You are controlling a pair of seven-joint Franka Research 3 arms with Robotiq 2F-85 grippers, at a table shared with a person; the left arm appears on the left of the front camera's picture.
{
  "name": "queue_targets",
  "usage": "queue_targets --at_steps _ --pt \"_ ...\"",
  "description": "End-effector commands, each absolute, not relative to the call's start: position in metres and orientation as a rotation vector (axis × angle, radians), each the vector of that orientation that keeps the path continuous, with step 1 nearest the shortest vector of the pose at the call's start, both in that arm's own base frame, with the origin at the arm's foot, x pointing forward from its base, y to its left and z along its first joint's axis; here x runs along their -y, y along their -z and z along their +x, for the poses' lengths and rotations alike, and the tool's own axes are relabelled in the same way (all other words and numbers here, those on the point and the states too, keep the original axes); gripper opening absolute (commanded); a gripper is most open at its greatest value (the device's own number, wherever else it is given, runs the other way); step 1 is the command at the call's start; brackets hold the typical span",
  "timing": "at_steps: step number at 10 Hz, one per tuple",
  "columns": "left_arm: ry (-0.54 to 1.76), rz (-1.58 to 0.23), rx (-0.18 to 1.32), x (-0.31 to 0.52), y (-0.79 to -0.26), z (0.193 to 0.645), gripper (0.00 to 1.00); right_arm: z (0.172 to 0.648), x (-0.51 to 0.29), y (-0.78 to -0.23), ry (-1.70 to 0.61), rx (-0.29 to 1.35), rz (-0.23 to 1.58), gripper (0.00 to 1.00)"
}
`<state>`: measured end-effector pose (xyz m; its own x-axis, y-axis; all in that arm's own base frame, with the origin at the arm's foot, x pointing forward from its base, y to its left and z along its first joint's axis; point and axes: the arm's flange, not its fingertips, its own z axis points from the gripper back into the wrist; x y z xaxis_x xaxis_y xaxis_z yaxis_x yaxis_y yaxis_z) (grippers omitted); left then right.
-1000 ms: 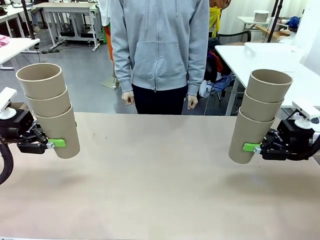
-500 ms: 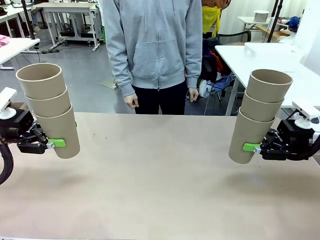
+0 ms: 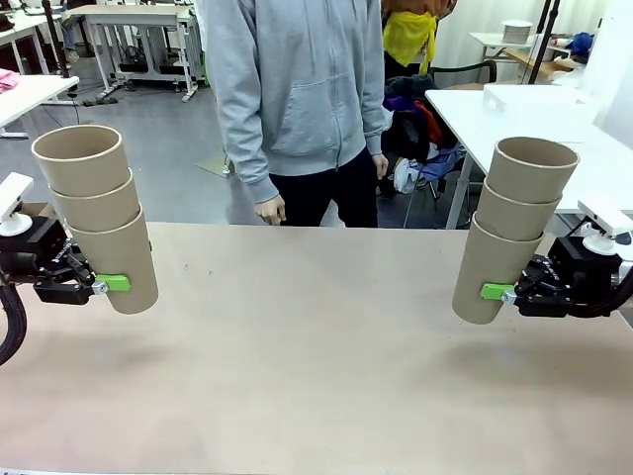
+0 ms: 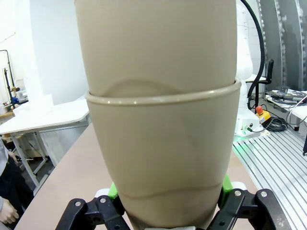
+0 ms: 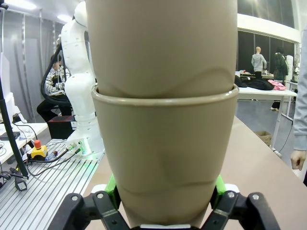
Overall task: Stack the cups and store them in the basket.
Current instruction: Place the stack of Reusable plastic cups into the Pantry Basket.
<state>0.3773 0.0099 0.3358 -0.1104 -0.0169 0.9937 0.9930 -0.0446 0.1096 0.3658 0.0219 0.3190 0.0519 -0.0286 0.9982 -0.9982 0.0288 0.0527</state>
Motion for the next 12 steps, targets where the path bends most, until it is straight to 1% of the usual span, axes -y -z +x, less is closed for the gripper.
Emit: queue_targets --at_steps 1,12 --pt "1.339 -1.178 1.264 -0.0084 -0.3384 0.3757 0.84 0.3666 -0.0215 -0.3231 -1.141 1.216 1.228 0.84" --pt "1.339 -1.178 1.264 -0.0084 -0.3384 0.3757 0.84 0.3666 -0.0215 -0.3231 -1.141 1.216 1.228 0.84"
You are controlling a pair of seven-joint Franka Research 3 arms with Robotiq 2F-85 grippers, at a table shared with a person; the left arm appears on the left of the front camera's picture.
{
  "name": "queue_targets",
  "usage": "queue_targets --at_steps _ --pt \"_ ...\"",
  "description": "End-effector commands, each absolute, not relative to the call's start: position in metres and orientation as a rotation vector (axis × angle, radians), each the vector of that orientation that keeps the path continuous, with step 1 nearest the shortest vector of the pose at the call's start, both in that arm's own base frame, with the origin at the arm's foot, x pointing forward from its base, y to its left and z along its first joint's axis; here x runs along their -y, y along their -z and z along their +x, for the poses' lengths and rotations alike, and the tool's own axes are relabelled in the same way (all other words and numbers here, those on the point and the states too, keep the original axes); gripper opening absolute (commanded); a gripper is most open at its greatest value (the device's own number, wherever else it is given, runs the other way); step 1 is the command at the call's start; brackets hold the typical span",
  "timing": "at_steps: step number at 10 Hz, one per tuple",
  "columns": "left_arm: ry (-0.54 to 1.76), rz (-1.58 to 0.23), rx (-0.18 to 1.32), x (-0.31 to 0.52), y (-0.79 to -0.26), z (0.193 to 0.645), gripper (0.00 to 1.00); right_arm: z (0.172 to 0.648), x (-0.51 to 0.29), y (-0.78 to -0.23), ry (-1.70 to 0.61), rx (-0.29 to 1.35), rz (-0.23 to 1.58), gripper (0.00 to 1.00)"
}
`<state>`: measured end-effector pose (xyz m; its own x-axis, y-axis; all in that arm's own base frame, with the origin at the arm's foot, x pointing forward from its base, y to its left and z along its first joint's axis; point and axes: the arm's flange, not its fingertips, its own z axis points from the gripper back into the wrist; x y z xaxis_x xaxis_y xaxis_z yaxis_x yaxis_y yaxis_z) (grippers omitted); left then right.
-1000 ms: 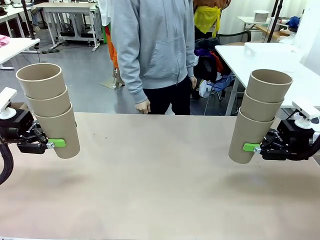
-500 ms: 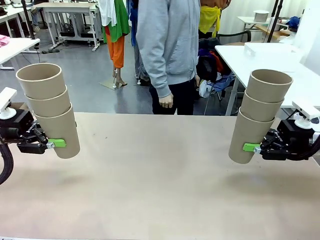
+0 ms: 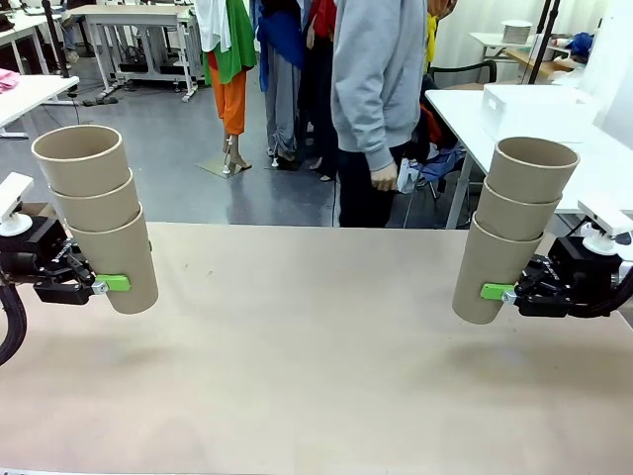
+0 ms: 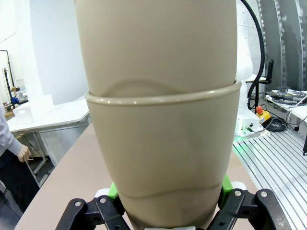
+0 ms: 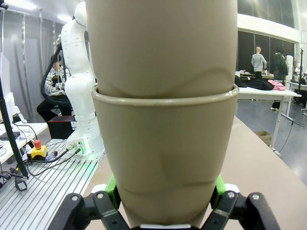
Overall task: Stack the cups and store them in the basket.
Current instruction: Place the stack of Reusable plastic cups into the Pantry Basket.
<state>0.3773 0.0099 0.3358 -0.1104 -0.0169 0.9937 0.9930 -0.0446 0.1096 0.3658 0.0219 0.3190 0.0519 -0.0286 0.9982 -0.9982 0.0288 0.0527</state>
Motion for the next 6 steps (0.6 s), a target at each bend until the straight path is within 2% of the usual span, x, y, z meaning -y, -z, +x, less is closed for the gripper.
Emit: queue_targets --at_steps 1,6 --pt "1.339 -1.178 1.264 -0.0084 -0.3384 0.3757 0.84 0.3666 -0.0215 -0.3231 -1.141 1.216 1.228 0.84" --pt "1.339 -1.178 1.264 -0.0084 -0.3384 0.3757 0.84 0.3666 -0.0215 -0.3231 -1.141 1.216 1.228 0.84"
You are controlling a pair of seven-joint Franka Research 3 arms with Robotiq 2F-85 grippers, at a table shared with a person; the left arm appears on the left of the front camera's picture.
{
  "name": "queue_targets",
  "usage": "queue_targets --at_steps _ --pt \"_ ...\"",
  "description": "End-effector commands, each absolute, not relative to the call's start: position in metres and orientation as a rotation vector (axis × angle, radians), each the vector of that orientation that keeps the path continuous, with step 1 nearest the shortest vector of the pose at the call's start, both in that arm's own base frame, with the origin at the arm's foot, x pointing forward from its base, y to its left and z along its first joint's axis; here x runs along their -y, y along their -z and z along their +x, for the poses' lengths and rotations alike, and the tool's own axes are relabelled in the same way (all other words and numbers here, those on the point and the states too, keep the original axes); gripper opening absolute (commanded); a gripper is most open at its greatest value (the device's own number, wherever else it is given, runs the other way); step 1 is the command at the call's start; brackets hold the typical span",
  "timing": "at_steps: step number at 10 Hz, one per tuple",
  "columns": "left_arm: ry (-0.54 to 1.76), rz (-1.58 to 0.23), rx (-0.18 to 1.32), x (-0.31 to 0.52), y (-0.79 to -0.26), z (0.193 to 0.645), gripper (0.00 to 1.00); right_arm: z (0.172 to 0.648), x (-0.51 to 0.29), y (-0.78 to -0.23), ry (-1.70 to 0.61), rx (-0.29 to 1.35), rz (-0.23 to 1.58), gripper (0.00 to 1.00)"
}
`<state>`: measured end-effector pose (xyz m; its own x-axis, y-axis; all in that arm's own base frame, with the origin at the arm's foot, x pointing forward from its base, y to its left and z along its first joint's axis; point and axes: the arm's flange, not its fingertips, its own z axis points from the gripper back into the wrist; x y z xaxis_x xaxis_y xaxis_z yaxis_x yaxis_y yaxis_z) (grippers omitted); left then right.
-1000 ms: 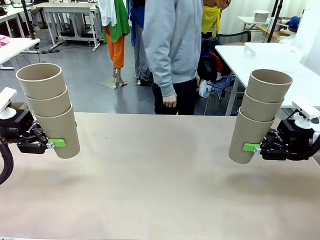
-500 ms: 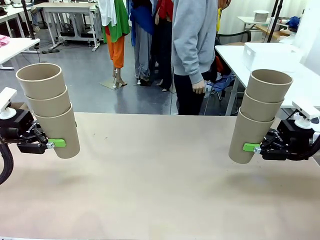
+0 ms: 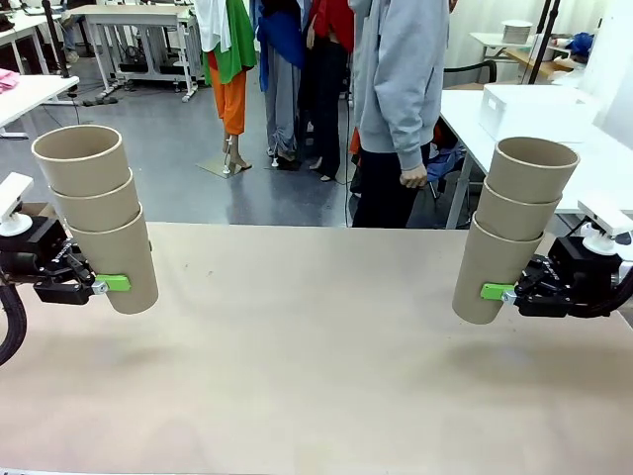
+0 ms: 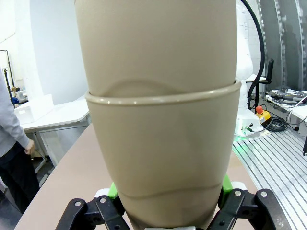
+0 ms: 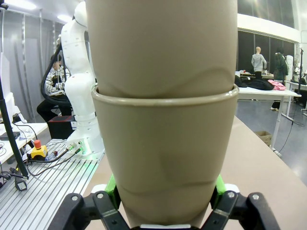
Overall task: Stack the cups and store them in the basket.
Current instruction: Place the stack of Reusable plastic cups into the Pantry Basket.
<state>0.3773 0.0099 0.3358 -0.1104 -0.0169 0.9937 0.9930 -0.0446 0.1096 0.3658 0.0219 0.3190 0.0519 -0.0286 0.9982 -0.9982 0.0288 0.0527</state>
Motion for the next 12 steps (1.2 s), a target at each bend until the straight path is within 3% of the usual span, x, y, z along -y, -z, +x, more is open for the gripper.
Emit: queue_targets --at_steps 1,12 --pt "1.339 -1.178 1.264 -0.0084 -0.3384 0.3757 0.84 0.3666 -0.0215 -0.3231 -1.141 1.216 1.228 0.84" --pt "1.339 -1.178 1.264 -0.0084 -0.3384 0.3757 0.84 0.3666 -0.0215 -0.3231 -1.141 1.216 1.228 0.84"
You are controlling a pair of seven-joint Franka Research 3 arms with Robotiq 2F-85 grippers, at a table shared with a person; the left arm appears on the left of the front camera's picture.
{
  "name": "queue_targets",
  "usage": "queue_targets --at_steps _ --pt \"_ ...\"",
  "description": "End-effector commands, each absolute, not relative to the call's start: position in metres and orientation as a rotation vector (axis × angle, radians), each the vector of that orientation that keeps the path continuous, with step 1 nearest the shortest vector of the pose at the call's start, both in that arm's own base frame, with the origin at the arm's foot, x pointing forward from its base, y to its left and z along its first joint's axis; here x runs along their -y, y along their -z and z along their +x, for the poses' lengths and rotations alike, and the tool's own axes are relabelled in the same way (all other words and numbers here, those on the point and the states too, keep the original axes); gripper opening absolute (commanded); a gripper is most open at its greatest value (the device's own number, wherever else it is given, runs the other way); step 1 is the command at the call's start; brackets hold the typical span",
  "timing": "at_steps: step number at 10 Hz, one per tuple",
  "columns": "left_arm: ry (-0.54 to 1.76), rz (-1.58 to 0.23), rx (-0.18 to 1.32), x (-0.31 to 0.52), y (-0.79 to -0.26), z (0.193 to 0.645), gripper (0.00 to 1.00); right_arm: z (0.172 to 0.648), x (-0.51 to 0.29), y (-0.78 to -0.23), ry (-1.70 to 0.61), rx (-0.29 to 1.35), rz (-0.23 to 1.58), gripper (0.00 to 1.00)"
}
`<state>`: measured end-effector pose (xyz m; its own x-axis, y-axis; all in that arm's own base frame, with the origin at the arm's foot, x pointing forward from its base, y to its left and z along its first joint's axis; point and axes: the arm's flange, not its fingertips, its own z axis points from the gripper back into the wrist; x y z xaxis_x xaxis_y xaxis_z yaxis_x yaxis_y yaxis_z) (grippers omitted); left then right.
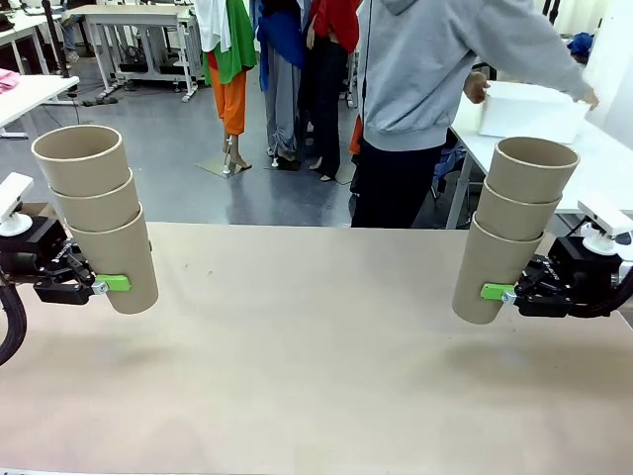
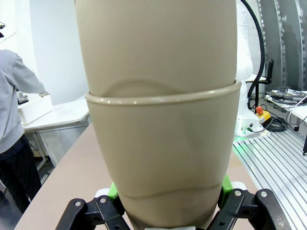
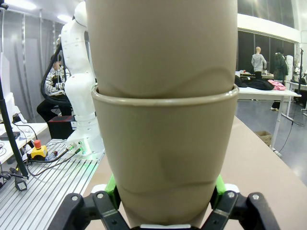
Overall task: Stack the cups and store them in the basket.
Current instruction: Place the stack of Reusable plastic cups into the Pantry Basket.
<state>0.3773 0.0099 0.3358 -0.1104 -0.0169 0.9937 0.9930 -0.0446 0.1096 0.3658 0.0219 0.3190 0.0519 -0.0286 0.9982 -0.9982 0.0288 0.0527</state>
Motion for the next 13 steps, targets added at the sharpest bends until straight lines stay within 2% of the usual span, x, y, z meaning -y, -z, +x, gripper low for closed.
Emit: queue_targets --at_steps 1,13 --pt "1.339 -1.178 1.264 -0.0084 -0.3384 0.3757 0.84 0.3666 -0.0215 -0.3231 -1.141 1.216 1.228 0.84" --pt "1.339 -1.178 1.264 -0.0084 -0.3384 0.3757 0.84 0.3666 -0.0215 -0.3231 -1.141 1.216 1.228 0.84"
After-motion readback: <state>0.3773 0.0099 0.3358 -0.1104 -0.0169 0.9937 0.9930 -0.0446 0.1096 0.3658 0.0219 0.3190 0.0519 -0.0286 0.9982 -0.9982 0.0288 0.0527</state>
